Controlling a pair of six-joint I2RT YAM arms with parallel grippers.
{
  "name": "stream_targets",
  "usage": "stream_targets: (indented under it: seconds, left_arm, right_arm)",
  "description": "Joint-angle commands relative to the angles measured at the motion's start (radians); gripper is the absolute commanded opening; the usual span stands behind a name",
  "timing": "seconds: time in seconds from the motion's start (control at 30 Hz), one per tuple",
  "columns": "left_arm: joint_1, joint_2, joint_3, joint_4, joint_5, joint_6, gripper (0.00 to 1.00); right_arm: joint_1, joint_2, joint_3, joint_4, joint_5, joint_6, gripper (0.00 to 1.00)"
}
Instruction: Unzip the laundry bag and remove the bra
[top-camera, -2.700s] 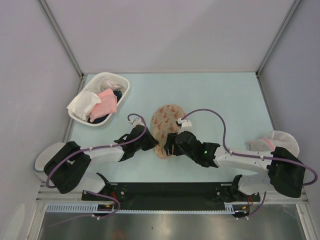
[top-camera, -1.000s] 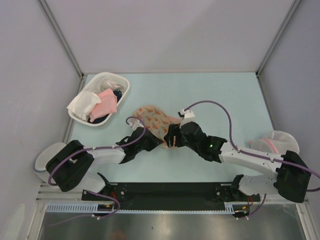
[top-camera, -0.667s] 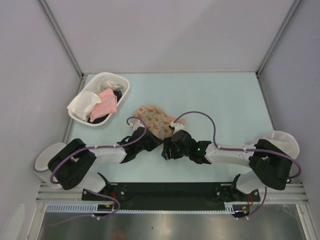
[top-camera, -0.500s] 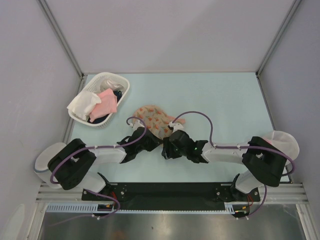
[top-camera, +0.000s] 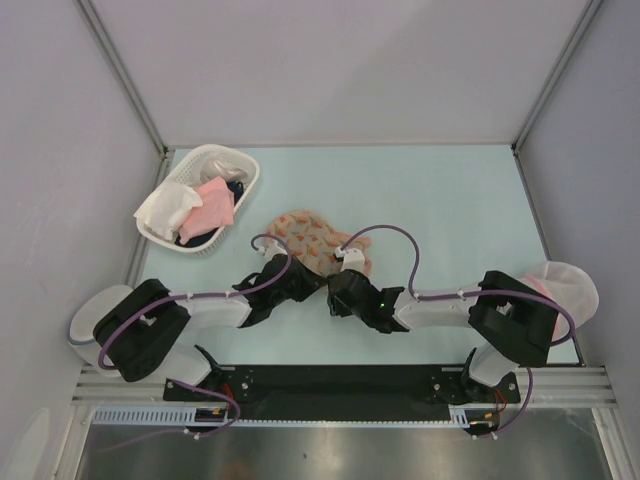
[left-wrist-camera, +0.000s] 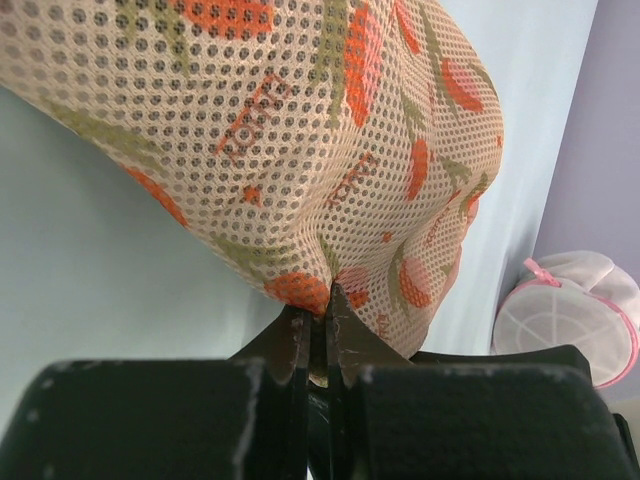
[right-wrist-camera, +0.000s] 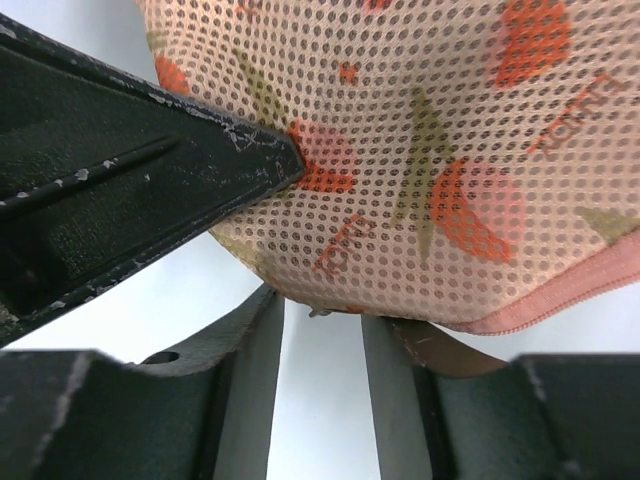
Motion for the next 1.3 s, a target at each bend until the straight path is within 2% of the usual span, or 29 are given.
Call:
stream_targets:
  seconds: [0.0,0.2,0.23,0.33,1.27]
  left_arm:
    - [-0.011,-0.030,-0.009,0.047,0.037,-0.035,0.00]
    - [-0.011,-0.024,-0.010,0.055,0.040,-0.035,0.00]
    - [-0.012,-0.023,-0.010,0.057,0.041,-0.035,0.00]
    - [-0.011,-0.020,-0.010,0.057,0.040,-0.034,0.00]
    - [0.090,0.002,0.056,-0.057,0.075,0.195,0.00]
  right_arm:
    - [0.027,0.000,0.043,0.058,0.151,-0.001,0.40]
    - [0.032,0.011,0.051,0.019,0.194,0.016,0.22]
    - [0.034,0.011,0.051,0.016,0.198,0.021,0.14]
    - [0.035,0.015,0.051,0.008,0.201,0.019,0.00]
    - [0.009,-0.121,-0.067,-0.099,0.235,0.082,0.00]
